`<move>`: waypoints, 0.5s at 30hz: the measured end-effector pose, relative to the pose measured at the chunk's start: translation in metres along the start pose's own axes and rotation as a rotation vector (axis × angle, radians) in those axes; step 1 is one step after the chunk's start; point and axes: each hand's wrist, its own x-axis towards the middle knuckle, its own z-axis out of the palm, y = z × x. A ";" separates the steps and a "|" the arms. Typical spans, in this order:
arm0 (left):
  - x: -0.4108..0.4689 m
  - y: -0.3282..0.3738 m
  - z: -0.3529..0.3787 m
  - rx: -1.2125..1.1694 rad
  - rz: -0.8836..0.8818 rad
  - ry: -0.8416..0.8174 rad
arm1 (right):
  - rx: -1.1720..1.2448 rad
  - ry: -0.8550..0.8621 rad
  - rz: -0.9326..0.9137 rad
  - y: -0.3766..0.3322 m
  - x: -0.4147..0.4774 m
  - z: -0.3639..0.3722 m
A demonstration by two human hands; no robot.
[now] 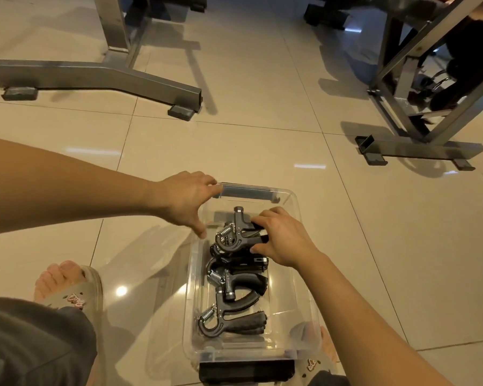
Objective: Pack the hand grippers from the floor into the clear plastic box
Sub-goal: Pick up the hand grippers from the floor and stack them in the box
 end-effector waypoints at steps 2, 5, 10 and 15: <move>-0.004 -0.007 0.012 0.028 0.009 -0.056 | 0.017 -0.047 0.011 0.000 0.015 0.013; -0.007 -0.014 0.024 0.001 0.039 -0.023 | 0.029 -0.104 0.032 -0.001 0.037 0.030; -0.011 -0.023 0.029 -0.078 0.066 -0.031 | -0.066 -0.228 0.002 0.005 0.061 0.048; -0.010 -0.024 0.029 -0.091 0.086 -0.025 | -0.191 -0.203 -0.043 0.007 0.062 0.058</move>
